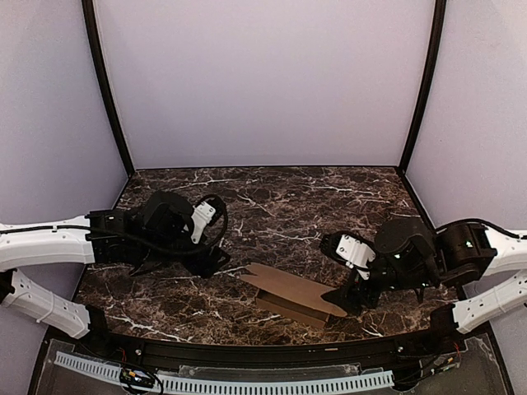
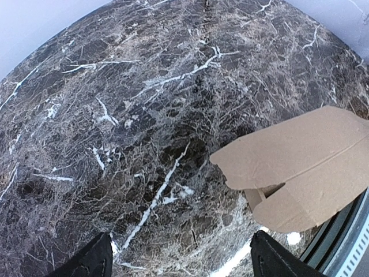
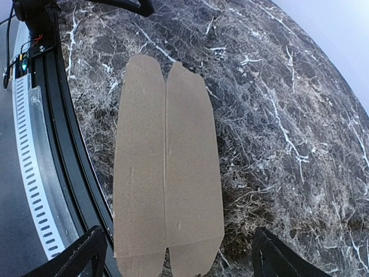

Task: Fold the paper box

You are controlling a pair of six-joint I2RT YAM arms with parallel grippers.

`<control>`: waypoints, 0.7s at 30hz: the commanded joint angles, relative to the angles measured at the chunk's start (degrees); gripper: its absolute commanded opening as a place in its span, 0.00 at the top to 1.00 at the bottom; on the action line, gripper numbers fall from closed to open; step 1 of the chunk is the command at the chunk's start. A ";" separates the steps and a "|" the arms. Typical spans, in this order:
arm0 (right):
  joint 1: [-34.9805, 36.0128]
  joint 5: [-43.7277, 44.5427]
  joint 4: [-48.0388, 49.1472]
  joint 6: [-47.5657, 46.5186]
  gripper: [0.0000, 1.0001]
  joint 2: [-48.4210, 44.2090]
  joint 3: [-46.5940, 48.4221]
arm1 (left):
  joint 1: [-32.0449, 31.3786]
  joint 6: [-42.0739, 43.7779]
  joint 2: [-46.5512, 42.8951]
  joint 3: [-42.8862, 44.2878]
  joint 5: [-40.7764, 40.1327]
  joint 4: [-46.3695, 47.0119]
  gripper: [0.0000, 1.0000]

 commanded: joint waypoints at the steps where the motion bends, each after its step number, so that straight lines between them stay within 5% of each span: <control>1: 0.54 -4.36 -0.90 0.37 0.14 5.84 2.68 | 0.24 3.64 -1.66 -2.41 3.53 -2.84 0.16; 4: 1.00 -3.53 1.20 -4.80 0.16 11.18 5.05 | 0.25 2.54 -1.88 -3.02 3.66 -2.85 0.09; 21: 1.96 0.54 1.18 -23.05 0.23 30.42 16.68 | 0.20 -4.36 -11.43 -12.78 3.18 -0.08 0.12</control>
